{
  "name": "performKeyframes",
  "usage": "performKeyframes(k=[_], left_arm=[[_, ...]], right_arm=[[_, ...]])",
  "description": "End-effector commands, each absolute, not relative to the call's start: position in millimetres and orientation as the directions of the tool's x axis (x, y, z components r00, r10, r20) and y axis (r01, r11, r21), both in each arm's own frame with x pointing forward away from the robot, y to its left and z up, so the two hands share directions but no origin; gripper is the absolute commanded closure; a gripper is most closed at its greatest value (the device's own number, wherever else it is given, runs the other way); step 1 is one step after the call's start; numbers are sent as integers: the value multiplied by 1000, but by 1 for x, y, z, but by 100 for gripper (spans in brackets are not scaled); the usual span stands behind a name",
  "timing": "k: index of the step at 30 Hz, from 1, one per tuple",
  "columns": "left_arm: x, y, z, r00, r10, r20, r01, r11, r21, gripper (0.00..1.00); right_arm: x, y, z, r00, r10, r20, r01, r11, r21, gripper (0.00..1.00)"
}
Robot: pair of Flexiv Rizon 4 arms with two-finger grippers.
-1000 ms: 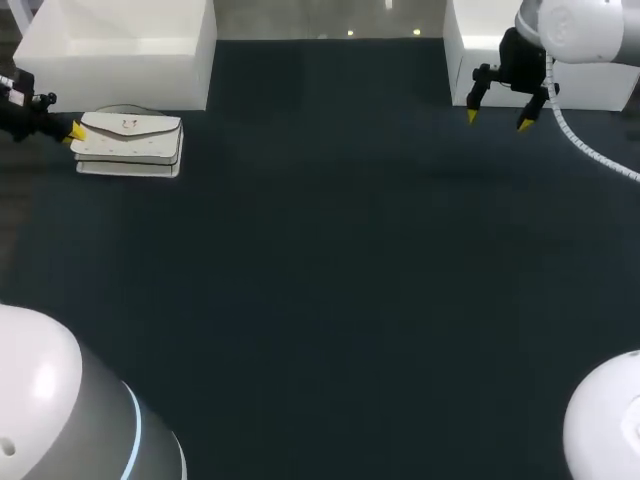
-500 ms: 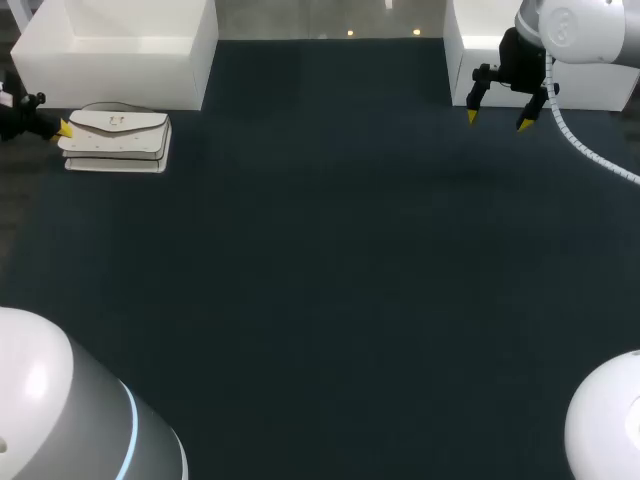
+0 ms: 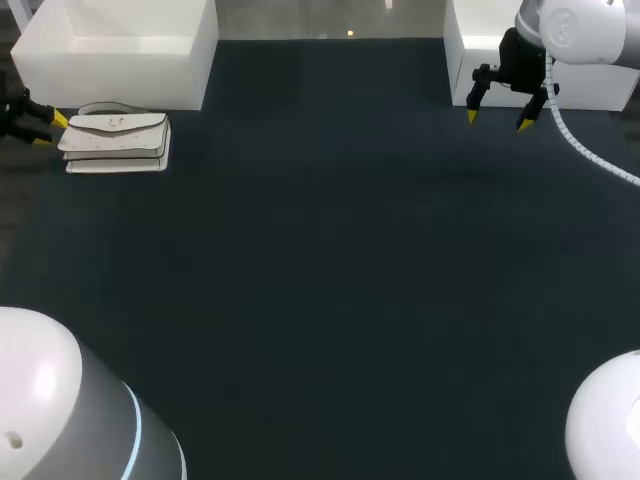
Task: Pick up the bag, open it, inspect its contents, close it, and place it on the opposite side
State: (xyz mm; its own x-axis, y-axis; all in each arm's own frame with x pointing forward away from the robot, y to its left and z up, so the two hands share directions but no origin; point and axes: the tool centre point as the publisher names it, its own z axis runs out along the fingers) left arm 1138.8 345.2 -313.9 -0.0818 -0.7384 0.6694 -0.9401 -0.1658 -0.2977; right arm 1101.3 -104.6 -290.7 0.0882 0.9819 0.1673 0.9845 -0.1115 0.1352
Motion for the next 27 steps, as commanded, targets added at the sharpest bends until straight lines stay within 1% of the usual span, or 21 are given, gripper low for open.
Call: performKeyframes(k=[1, 13, 20, 27], left_arm=[[1122, 339, -277, -40, -835, 548, -976, -85, -202, 0], [1098, 293, -241, 75, -954, 291, -978, -128, -166, 0], [1089, 270, -230, 103, -982, 157, -978, -129, -164, 0], [1081, 246, -221, 100, -995, 29, -979, -103, -176, 0]], right_arm=[[1101, -104, -290, 91, 982, 163, 985, -113, 133, 0], [1101, -104, -290, 91, 982, 163, 985, -113, 133, 0], [1101, -104, -290, 91, 982, 163, 985, -113, 133, 0], [1101, -104, -290, 91, 982, 163, 985, -113, 133, 0]])
